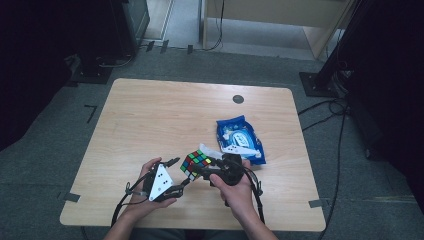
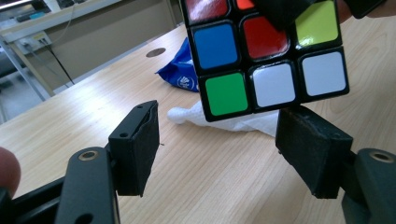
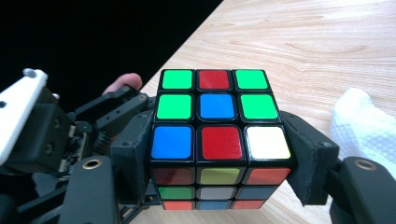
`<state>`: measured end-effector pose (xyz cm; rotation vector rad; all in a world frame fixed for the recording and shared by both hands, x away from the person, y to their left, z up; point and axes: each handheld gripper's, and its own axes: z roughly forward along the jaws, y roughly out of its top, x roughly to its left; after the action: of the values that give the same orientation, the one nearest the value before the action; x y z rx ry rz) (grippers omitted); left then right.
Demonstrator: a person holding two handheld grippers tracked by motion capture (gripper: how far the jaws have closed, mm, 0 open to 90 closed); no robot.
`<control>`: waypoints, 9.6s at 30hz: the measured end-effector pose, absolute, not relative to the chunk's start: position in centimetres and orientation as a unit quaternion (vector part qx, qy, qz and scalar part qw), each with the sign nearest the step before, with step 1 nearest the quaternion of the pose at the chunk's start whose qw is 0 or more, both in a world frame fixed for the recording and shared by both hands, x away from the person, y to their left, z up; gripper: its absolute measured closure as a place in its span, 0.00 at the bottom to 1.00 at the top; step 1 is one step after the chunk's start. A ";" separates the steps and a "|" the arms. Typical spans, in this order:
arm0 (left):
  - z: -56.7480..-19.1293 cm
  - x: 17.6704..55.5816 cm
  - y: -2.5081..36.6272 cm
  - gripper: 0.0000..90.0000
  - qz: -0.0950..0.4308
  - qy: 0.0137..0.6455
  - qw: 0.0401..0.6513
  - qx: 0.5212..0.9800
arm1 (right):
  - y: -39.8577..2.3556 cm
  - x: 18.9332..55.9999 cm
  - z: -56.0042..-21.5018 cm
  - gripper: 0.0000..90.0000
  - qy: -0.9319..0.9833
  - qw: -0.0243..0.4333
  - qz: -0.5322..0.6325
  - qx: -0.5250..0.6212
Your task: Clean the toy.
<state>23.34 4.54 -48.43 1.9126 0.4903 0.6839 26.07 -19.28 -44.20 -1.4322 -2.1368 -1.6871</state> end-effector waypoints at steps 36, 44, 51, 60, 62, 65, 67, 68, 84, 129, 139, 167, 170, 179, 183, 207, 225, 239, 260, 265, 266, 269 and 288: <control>-47.9 22.1 2.7 0.22 0.281 0.174 0.513 0.792 | -18.5 26.1 -44.7 0.38 -0.710 0.051 -0.527 -0.464; -48.1 21.8 2.2 0.32 0.288 0.158 0.505 0.798 | -17.7 25.9 -45.1 0.38 -0.720 0.067 -0.521 -0.453; -47.9 21.4 2.2 0.37 0.295 0.156 0.516 0.789 | -17.4 25.9 -45.2 0.38 -0.722 0.067 -0.521 -0.450; -47.8 22.3 3.4 0.38 0.285 0.182 0.517 0.786 | -18.2 26.2 -44.7 0.36 -0.724 0.067 -0.534 -0.431; -47.8 22.5 3.7 0.38 0.286 0.188 0.516 0.785 | -18.6 26.3 -44.5 0.36 -0.721 0.067 -0.540 -0.429; -47.8 23.1 4.9 0.38 0.289 0.208 0.515 0.780 | -20.1 26.7 -43.7 0.36 -0.702 0.061 -0.566 -0.429; -47.9 23.6 5.6 0.38 0.290 0.221 0.513 0.777 | -21.0 27.0 -43.6 0.37 -0.693 0.041 -0.571 -0.439; -47.9 23.6 5.6 0.38 0.290 0.221 0.513 0.777 | -21.0 27.0 -43.6 0.37 -0.693 0.041 -0.571 -0.439; -48.0 23.7 5.7 0.38 0.281 0.222 0.512 0.781 | -20.2 28.9 -50.7 0.48 -0.767 -0.173 -0.427 -0.447; -46.8 22.7 5.0 0.38 0.253 0.206 0.551 0.768 | -19.0 25.4 -45.9 0.97 -0.746 -0.178 -0.534 -0.356; -47.1 23.3 5.6 0.38 0.257 0.219 0.543 0.769 | -19.9 25.1 -44.2 0.97 -0.734 -0.181 -0.554 -0.349; -46.3 23.0 5.8 0.38 0.254 0.212 0.558 0.761 | -20.4 26.4 -46.8 0.96 -0.750 -0.176 -0.510 -0.383; -46.4 23.1 5.9 0.38 0.256 0.218 0.556 0.760 | -21.2 26.8 -46.9 0.95 -0.744 -0.185 -0.503 -0.399; -46.7 23.4 5.8 0.38 0.267 0.232 0.546 0.759 | -21.0 25.9 -44.9 0.59 -0.700 -0.137 -0.568 -0.410; -46.7 23.3 5.4 0.38 0.273 0.229 0.543 0.760 | -19.3 25.0 -43.7 0.40 -0.685 -0.073 -0.604 -0.400; -47.1 22.4 3.7 0.38 0.275 0.199 0.540 0.770 | -16.9 24.7 -45.1 0.38 -0.681 0.027 -0.572 -0.456; -47.9 23.0 4.3 0.39 0.270 0.191 0.521 0.787 | -19.9 25.5 -43.5 0.38 -0.654 -0.003 -0.589 -0.474; -47.7 22.8 3.9 0.31 0.265 0.203 0.538 0.774 | -18.8 25.1 -44.1 0.38 -0.651 0.029 -0.599 -0.464; -47.6 23.1 4.5 0.38 0.263 0.221 0.538 0.770 | -19.4 25.7 -44.5 0.36 -0.640 0.045 -0.620 -0.451; -47.2 23.5 5.4 0.38 0.253 0.233 0.550 0.761 | -20.5 25.5 -43.9 0.71 -0.672 -0.058 -0.618 -0.404; -47.2 23.6 5.6 0.38 0.249 0.233 0.551 0.761 | -20.6 25.5 -43.9 0.75 -0.676 -0.063 -0.616 -0.399; -47.1 23.6 5.8 0.38 0.244 0.235 0.555 0.760 | -20.3 25.7 -44.5 0.81 -0.689 -0.075 -0.609 -0.385; -46.8 23.4 5.7 0.38 0.232 0.229 0.566 0.757 | -19.8 25.6 -45.7 0.93 -0.688 -0.083 -0.601 -0.399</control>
<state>23.41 5.65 -46.82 1.7802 0.5396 0.5462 25.61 -19.83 -45.67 -1.3233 -2.2829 -1.9962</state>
